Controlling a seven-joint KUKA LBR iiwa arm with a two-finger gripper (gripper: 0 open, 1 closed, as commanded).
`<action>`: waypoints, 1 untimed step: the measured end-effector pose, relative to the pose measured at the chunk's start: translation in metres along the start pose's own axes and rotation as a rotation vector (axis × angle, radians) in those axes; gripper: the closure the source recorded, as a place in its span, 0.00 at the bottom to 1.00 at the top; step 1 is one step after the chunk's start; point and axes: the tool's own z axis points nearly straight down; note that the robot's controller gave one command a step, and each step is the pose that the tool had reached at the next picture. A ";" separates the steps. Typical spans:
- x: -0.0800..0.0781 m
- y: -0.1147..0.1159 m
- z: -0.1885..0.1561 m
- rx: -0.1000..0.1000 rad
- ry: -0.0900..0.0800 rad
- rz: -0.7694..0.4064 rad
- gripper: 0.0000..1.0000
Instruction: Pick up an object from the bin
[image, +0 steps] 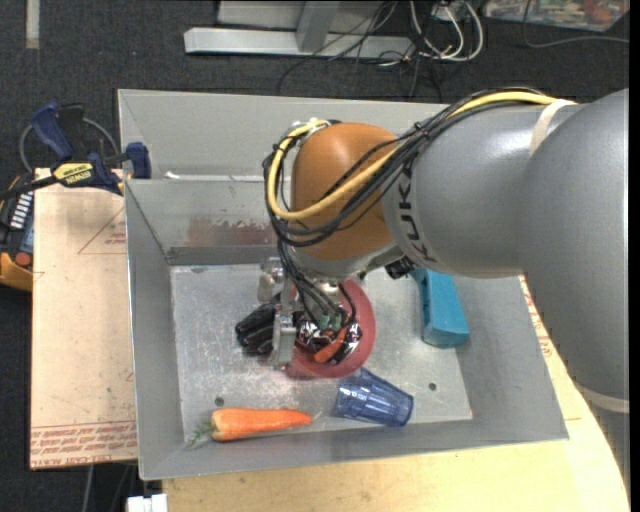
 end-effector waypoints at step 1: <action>-0.002 -0.001 -0.005 -0.001 -0.008 0.004 0.00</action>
Offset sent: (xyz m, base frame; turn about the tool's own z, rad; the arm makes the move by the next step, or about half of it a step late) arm 0.0427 -0.0464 -0.0837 -0.2383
